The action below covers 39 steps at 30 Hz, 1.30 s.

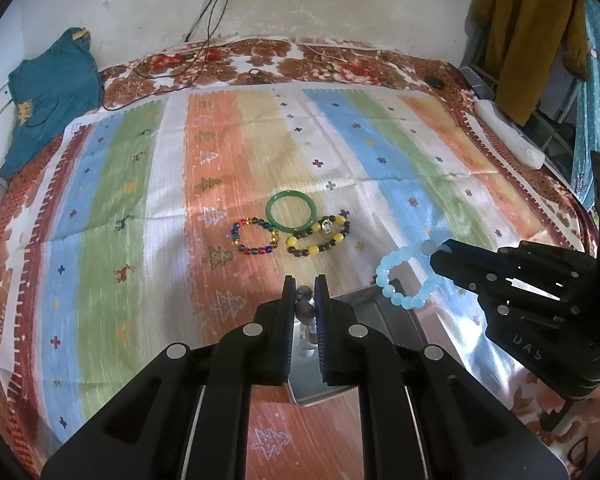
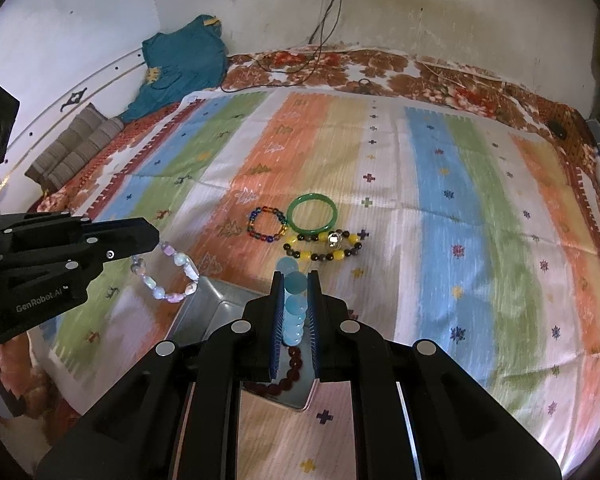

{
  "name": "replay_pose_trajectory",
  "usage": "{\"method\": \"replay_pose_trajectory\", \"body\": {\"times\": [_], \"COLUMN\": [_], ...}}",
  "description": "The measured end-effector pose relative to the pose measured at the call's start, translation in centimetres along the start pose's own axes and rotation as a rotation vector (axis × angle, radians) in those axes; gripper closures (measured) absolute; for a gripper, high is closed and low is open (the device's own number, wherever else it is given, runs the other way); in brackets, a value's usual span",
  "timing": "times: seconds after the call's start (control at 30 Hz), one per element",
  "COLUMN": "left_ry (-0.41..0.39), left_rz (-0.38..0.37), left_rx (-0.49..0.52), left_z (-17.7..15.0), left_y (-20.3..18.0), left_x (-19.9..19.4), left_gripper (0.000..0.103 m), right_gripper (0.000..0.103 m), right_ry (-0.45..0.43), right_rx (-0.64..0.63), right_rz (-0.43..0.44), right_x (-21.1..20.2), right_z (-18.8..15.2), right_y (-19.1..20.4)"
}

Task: Organize jewelry
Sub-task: 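Lower the blue bracelet into the silver tin with the right tool while the left carries the pearl bracelet, then move both open tools forward toward the multicolour and black-yellow bracelets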

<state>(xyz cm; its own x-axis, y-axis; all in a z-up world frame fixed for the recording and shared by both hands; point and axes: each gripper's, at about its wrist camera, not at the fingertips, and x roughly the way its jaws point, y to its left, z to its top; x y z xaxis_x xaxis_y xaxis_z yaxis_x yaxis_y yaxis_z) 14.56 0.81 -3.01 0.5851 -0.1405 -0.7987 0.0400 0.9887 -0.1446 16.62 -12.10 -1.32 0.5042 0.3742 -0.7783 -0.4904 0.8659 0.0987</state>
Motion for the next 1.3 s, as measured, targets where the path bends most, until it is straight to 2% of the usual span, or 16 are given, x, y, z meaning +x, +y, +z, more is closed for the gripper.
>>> {"method": "replay_pose_trajectory", "body": {"times": [0.33, 0.4, 0.43, 0.5, 0.7, 0.83, 0.9, 1.0, 1.3], "left_ry": [0.020, 0.018, 0.015, 0.014, 0.023, 0.030, 0.032, 0.035, 0.037], "left_rz": [-0.001, 0.020, 0.028, 0.041, 0.070, 0.093, 0.104, 0.117, 0.151], "left_rx": [-0.002, -0.018, -0.026, -0.042, -0.081, -0.094, -0.096, -0.095, -0.122], "left_z": [-1.0, -0.9, -0.9, -0.8, -0.8, -0.7, -0.6, -0.4, 0.9], "left_y": [-0.6, -0.3, 0.0, 0.5, 2.1, 2.7, 2.9, 3.2, 4.6], "left_x": [0.0, 0.1, 0.1, 0.1, 0.8, 1.5, 1.7, 2.1, 3.8], "left_gripper": [0.094, 0.087, 0.086, 0.080, 0.071, 0.064, 0.059, 0.053, 0.042], "right_gripper": [0.091, 0.083, 0.075, 0.074, 0.073, 0.061, 0.060, 0.052, 0.050], "right_ry": [0.004, 0.012, 0.011, 0.023, 0.055, 0.063, 0.073, 0.072, 0.098], "right_rx": [0.001, 0.013, 0.023, 0.042, 0.076, 0.085, 0.100, 0.105, 0.098], "right_rz": [-0.005, -0.041, -0.051, -0.056, -0.057, -0.065, -0.051, -0.040, -0.077], "right_x": [-0.5, -0.3, -0.3, -0.1, 0.9, 1.7, 2.1, 2.3, 4.2], "right_z": [-0.9, -1.0, -0.9, -0.9, -0.6, -0.2, 0.0, 0.5, 1.3], "right_y": [0.4, 0.0, -0.3, -1.0, -2.0, -2.4, -2.7, -2.9, -3.8]}}
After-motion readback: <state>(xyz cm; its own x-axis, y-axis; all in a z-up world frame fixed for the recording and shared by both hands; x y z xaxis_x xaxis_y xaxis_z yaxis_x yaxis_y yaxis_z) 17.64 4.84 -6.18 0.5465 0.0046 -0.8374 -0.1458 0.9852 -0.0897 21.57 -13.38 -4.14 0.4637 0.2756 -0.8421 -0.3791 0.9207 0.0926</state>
